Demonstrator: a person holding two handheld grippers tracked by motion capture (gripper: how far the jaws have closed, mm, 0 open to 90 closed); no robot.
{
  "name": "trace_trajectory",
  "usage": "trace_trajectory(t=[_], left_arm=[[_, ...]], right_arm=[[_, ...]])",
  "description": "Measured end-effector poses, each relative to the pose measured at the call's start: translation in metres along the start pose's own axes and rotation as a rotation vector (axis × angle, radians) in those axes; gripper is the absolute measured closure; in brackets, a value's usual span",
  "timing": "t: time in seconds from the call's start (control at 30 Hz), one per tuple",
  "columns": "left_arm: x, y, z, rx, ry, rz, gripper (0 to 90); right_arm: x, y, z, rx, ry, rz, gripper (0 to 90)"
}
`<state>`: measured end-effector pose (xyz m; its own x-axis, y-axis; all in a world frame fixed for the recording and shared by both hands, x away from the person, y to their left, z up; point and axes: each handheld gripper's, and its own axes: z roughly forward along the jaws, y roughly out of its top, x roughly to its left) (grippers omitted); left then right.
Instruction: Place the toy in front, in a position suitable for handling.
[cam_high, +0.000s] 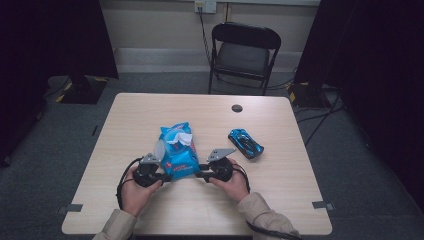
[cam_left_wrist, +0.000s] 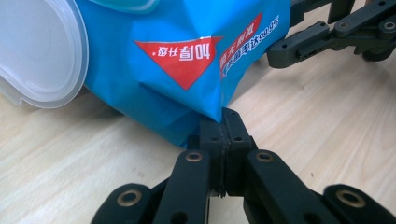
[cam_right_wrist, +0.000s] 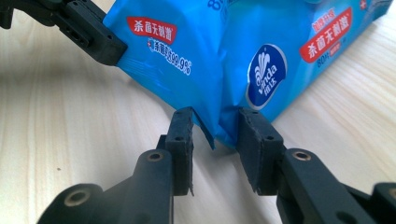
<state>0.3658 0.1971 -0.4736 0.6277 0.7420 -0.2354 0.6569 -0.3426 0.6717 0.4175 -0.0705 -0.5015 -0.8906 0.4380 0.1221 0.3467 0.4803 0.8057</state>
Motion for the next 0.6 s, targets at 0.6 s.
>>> trace_trajectory(t=[0.6], left_arm=[[0.037, -0.017, -0.032, 0.019, 0.151, -0.093, 90.0]], right_arm=[[0.027, 0.029, 0.040, -0.013, 0.043, -0.070, 65.1]])
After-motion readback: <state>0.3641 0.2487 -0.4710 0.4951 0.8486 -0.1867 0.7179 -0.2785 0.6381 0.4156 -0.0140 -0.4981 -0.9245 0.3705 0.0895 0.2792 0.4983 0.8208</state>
